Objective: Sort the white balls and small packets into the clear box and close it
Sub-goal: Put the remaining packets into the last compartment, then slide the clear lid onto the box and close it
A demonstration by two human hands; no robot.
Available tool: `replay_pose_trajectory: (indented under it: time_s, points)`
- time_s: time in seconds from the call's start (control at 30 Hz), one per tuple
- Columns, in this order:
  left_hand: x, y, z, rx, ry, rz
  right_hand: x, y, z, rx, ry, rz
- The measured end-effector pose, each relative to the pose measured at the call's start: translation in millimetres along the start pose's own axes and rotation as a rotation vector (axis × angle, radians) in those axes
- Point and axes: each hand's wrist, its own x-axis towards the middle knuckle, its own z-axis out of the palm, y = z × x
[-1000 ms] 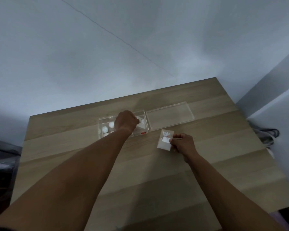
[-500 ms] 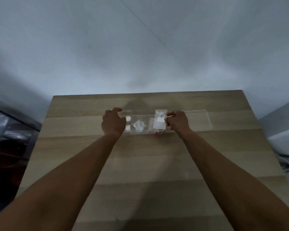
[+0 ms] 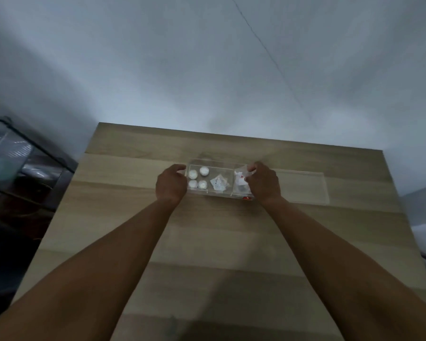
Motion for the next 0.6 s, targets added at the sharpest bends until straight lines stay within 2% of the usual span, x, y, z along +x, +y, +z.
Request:
replay_pose_trajectory:
  time_s: [0.1,0.2,0.3,0.37,0.5,0.6]
  points:
    - [1,0,1,0.002,-0.006,0.002,-1,2,1,-0.005,0.017,-0.037]
    - [-4,4,2,0.02,0.04,0.023,-2,6,-6,0.046,0.106,-0.072]
    - [-18,20,6,0.093,0.18,0.141,-1,20,-22,0.064,0.191,-0.095]
    - [-32,35,12,0.051,0.203,0.235,-2,35,-35,0.06,0.243,-0.081]
    - [-69,68,42,-0.189,-0.004,0.444,-3,73,-63,0.066,0.326,0.025]
    - [-94,92,73,-0.186,-0.158,0.601,-5,100,-80,0.062,0.346,0.096]
